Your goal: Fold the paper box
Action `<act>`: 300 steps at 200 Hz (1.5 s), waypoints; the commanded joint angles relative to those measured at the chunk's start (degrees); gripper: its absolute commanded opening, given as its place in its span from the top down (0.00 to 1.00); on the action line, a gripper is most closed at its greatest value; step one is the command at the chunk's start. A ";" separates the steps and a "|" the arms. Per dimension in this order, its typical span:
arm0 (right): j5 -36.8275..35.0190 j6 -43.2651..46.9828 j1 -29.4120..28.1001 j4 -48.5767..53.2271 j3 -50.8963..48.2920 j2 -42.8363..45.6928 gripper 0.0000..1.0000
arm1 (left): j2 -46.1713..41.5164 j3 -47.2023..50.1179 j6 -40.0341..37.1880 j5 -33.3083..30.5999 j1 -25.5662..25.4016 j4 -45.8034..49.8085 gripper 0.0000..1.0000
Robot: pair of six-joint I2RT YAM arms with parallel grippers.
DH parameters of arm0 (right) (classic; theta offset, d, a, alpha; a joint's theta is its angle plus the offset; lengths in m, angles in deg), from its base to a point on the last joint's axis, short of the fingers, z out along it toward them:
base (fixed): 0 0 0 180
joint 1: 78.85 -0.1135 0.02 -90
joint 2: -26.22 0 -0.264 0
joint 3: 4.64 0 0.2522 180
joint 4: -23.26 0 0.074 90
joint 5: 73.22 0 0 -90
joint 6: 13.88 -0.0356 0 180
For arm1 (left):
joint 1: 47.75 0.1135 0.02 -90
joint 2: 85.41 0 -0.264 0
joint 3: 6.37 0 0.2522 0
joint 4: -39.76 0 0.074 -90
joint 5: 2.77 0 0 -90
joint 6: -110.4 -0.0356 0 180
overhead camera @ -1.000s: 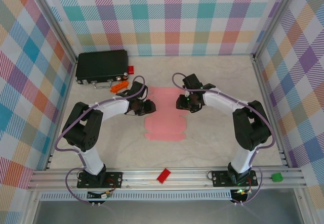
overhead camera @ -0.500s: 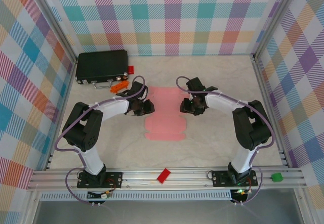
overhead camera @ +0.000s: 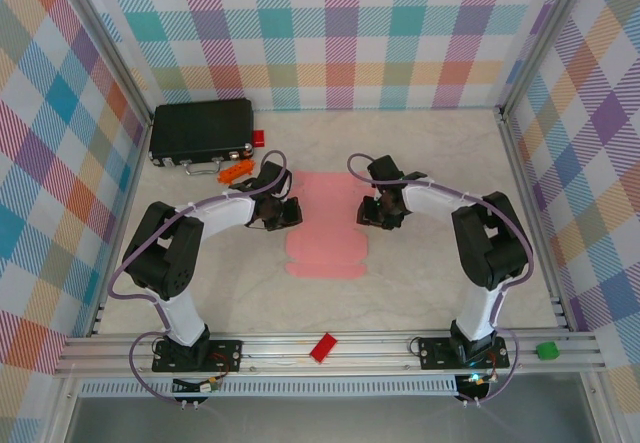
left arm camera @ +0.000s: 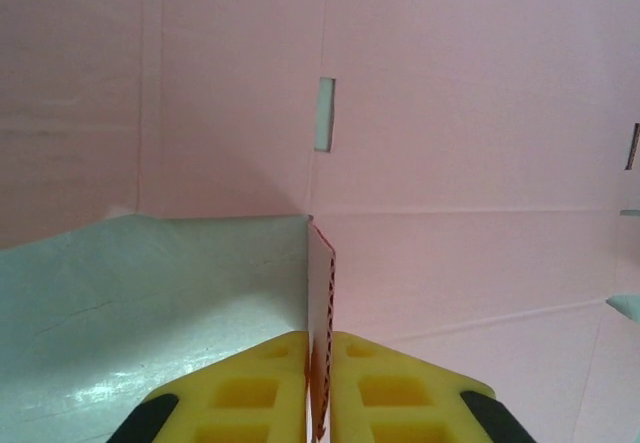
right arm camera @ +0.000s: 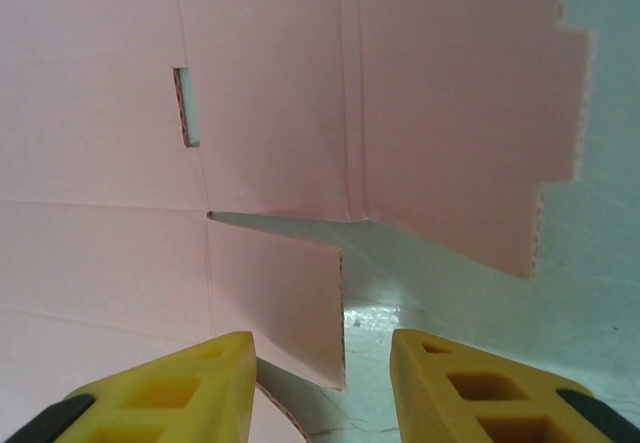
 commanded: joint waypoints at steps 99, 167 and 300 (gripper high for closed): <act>4.96 0.97 0.57 -5.45 0.21 -0.59 0.62 | 0.34 -1.92 -2.28 -1.24 -0.11 3.29 0.94; 7.65 2.85 0.48 -6.34 0.31 0.87 0.64 | 0.68 -2.27 -2.29 -0.94 -0.15 3.47 0.94; 12.98 7.22 -1.59 -3.79 6.38 -3.99 0.58 | 1.67 -3.06 -2.30 -0.63 -0.53 3.54 0.94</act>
